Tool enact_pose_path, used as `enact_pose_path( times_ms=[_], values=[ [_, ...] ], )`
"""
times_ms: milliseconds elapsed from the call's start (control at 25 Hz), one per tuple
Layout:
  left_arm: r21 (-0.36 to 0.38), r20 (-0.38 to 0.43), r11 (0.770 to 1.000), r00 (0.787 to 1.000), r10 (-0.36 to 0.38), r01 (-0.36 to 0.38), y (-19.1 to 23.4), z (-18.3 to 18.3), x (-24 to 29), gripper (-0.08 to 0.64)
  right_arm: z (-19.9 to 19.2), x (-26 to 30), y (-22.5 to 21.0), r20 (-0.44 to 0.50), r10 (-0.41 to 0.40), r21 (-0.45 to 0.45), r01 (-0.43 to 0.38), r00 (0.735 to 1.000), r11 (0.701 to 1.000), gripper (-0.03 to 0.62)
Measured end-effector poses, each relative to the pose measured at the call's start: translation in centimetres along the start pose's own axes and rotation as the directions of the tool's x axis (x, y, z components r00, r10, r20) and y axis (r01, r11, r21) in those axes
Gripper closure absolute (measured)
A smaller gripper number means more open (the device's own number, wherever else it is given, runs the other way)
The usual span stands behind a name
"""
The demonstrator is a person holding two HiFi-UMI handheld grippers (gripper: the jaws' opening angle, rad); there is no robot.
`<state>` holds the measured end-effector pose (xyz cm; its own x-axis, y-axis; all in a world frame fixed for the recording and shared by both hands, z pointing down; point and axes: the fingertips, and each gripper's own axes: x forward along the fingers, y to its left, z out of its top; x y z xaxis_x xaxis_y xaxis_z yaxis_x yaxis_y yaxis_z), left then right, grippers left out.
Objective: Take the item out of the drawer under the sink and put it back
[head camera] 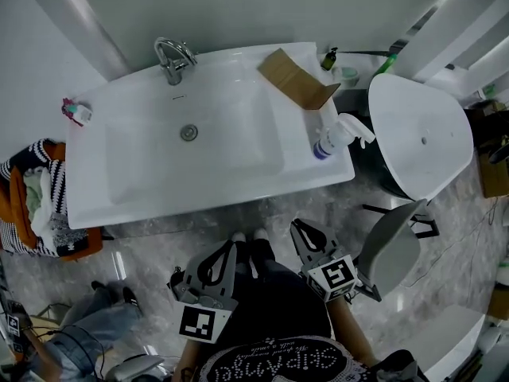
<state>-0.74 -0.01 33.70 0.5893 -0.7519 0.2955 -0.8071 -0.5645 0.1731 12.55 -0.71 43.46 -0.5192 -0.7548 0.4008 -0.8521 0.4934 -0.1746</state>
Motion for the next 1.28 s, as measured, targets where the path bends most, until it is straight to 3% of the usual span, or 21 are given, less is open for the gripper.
enact_pose_path(
  times_ms=[200,320,440,640,880,1280],
  values=[
    [-0.023,-0.032,0.999,0.999,0.029,-0.03,0.0,-1.2,0.7,0.56,-3.4,2.0,-0.8,-0.047,0.023,-0.008,-0.023,0.999,1.0,0.566],
    [-0.038,-0.064,0.999,0.997,0.035,-0.037,-0.6,-2.6,1.3,0.56,-5.9,3.7,-1.2,-0.061,0.065,0.004,-0.065,0.996,0.998,0.48],
    [-0.043,-0.116,0.998,0.993,0.031,-0.037,-1.5,-4.7,1.7,0.56,-9.5,6.0,-2.1,-0.112,0.08,0.012,-0.079,0.99,0.997,0.462],
    [-0.066,-0.178,0.997,0.984,0.028,-0.04,-3.0,-7.8,2.6,0.56,-15.9,10.1,-6.2,-0.164,0.007,0.068,0.004,0.986,0.998,0.462],
    [-0.083,-0.264,0.996,0.964,-0.01,-0.013,-4.4,-10.1,3.4,0.56,-23.5,15.5,-10.9,-0.293,-0.116,0.124,0.158,0.949,0.98,0.453],
    [-0.105,-0.354,0.994,0.933,-0.061,0.025,-5.8,-12.7,5.0,0.56,-28.4,22.0,-12.4,-0.381,-0.078,0.212,0.17,0.921,0.962,0.43]
  ],
)
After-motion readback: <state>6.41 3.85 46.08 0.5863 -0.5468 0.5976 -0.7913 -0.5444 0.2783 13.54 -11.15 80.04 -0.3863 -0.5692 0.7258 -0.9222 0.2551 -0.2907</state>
